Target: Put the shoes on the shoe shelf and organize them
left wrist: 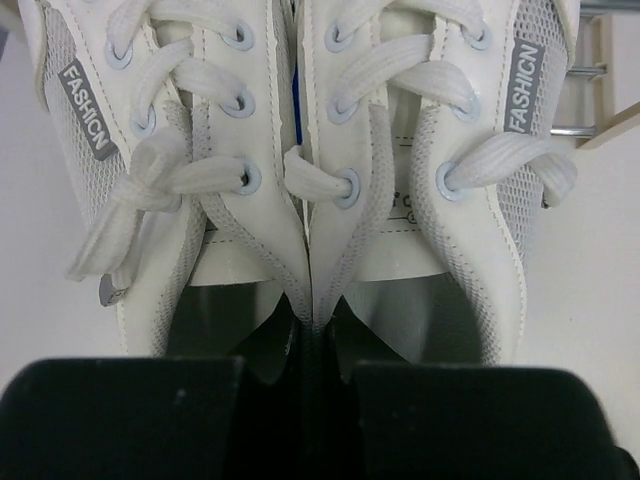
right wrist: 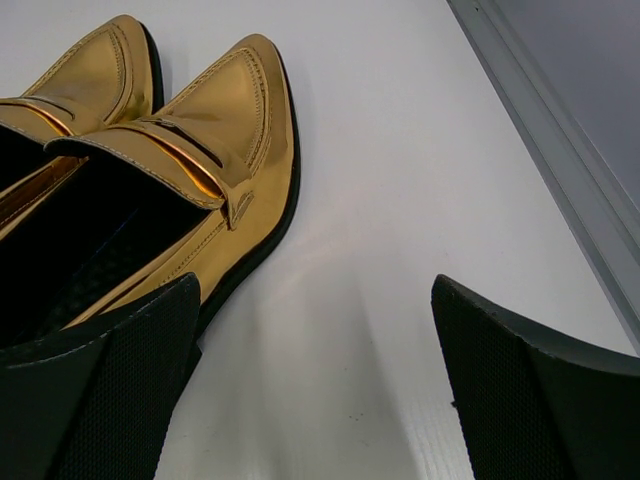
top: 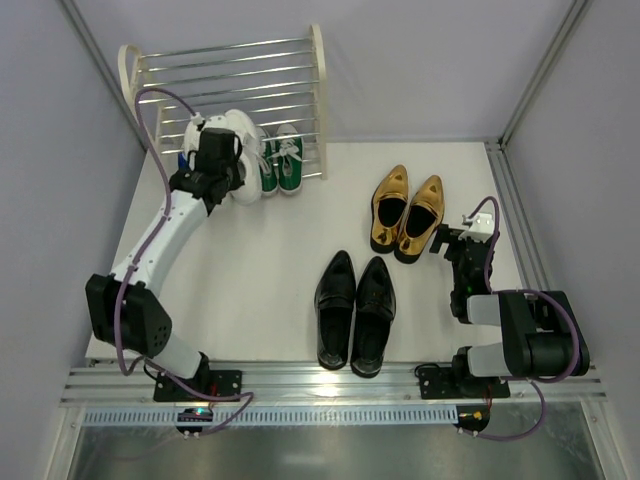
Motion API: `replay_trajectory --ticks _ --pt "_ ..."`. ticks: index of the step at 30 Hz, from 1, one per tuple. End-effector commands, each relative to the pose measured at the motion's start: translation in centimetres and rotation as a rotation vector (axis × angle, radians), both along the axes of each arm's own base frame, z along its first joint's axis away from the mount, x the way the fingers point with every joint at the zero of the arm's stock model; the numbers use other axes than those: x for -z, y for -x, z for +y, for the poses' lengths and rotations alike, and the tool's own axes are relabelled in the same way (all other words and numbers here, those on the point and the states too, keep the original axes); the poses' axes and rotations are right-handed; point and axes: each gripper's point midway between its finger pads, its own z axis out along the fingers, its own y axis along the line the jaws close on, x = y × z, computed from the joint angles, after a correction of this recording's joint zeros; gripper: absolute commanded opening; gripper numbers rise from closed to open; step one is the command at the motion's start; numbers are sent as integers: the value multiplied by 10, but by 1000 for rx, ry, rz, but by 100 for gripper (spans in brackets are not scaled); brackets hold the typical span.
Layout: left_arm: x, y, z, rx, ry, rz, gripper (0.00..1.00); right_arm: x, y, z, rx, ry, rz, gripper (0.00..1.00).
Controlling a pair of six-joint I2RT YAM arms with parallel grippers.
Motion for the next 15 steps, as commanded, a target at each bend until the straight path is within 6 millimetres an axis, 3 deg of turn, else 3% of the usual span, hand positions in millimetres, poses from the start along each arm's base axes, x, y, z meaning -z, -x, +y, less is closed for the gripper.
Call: replay_trajectory --ticks 1,2,3,5,15 --pt "-72 -46 -4 82 26 -198 0 -23 -6 0 -3 6 -87 97" --pt "-88 -52 1 68 35 -228 0 -22 -6 0 -2 7 -86 97" --pt "-78 -62 12 43 24 -197 0 -23 -6 0 -3 6 -87 98" --pt "-91 -74 25 29 10 -220 0 -24 -6 0 -3 6 -90 97" --pt "-90 -126 63 29 -92 -266 0 -23 -6 0 -3 6 -89 97"
